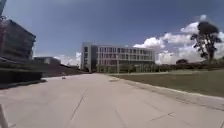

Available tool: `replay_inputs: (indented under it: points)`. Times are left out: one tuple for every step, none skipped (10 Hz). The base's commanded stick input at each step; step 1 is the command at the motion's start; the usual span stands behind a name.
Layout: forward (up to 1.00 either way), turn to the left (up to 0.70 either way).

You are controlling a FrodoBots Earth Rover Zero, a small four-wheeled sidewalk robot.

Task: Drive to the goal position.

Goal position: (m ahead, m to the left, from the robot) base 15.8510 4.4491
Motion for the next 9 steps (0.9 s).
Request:
replay_inputs:
  points:
    - [1.00,0.00]
    - [1.00,0.00]
    - [1.00,0.00]
    - [1.00,0.00]
    - [1.00,0.00]
    - [1.00,0.00]
    - [1.00,0.00]
    - [1.00,0.00]
    - [1.00,0.00]
